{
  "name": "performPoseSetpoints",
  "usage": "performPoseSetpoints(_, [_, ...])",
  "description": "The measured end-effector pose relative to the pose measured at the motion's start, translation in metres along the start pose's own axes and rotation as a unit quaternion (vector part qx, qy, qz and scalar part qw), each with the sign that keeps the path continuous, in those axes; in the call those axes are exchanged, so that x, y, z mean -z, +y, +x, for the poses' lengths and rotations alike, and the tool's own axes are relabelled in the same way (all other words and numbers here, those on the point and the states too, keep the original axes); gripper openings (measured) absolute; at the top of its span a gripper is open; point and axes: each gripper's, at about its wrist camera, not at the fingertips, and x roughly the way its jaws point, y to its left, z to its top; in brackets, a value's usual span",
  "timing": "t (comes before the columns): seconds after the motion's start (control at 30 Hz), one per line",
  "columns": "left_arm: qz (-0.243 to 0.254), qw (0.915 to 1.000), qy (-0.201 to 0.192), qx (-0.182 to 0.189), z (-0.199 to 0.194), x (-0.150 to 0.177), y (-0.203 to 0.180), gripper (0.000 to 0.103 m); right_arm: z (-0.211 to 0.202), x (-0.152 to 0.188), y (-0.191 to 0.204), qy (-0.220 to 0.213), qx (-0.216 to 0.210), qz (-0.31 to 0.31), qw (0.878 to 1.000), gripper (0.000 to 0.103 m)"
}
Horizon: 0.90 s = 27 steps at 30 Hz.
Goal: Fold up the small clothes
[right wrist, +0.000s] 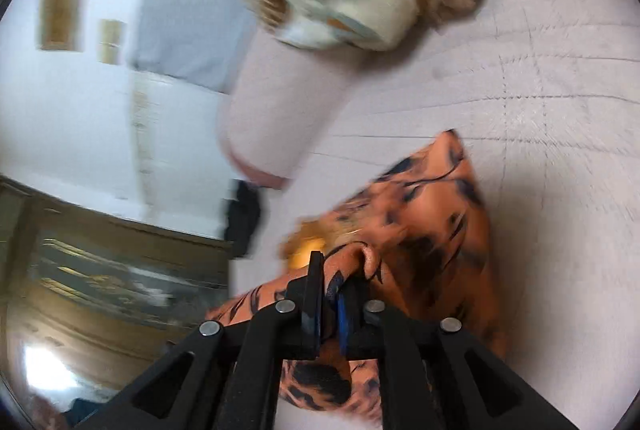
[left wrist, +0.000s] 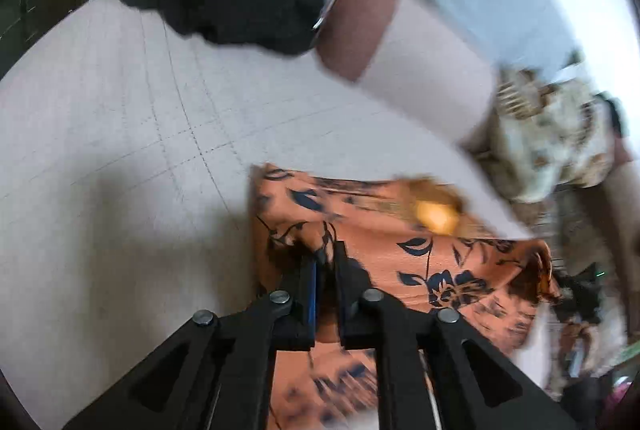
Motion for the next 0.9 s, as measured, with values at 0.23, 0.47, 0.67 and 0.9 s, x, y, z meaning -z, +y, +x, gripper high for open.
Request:
performPoseSetpoints(0.23, [-0.004, 0.9999, 0.008, -0.009, 0.038, -0.02, 0.005, 0.031, 0.031, 0.007, -0.041, 0.001, 0.038, 0.041, 0.998, 0.012])
performPoseSetpoints(0.47, [0.003, 0.9958, -0.088, -0.024, -0.025, 0.015, 0.022, 0.084, -0.029, 0.025, -0.008, -0.072, 0.093, -0.055, 0.992, 0.101])
performPoseSetpoints(0.67, [0.029, 0.9993, 0.002, -0.022, 0.043, 0.05, 0.014, 0.085, 0.032, 0.049, -0.009, 0.029, 0.175, -0.111, 0.978, 0.098])
performPoseSetpoints(0.9, [0.11, 0.9895, 0.028, -0.089, 0.066, 0.038, -0.043, 0.016, 0.063, 0.058, 0.012, 0.076, 0.203, -0.137, 0.967, 0.027])
